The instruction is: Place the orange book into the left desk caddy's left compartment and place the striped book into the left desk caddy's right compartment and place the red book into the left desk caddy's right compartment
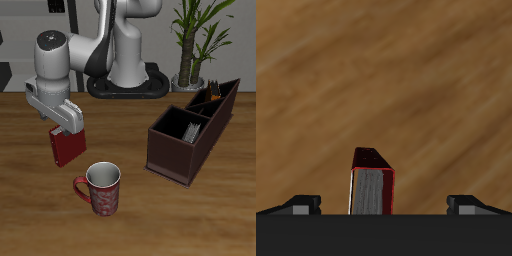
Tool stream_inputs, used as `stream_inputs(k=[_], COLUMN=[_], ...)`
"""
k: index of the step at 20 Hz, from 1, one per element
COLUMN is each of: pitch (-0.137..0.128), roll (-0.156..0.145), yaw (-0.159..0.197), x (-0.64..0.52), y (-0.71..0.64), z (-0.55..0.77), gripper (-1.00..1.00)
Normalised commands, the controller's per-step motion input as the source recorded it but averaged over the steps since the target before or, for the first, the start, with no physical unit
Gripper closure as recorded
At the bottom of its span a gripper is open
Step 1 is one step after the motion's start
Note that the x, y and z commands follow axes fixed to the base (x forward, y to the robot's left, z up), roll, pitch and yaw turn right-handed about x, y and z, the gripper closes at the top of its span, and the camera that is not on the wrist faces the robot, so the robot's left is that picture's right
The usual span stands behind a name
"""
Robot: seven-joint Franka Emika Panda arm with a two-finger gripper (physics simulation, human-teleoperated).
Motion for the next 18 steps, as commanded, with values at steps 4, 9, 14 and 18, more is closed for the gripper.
stream_inputs(k=[4, 9, 14, 18], pitch=[0.034, 0.034, -0.004, -0.017], roll=[0.021, 0.000, 0.001, -0.004], yaw=[0.021, 0.004, -0.001, -0.006], x=[0.03, 0.07, 0.01, -0.04], y=[0.12, 0.05, 0.02, 0.02], z=[-0.26, -0.20, 0.02, 0.25], gripper=[-1.00, 1.00, 1.00, 1.00])
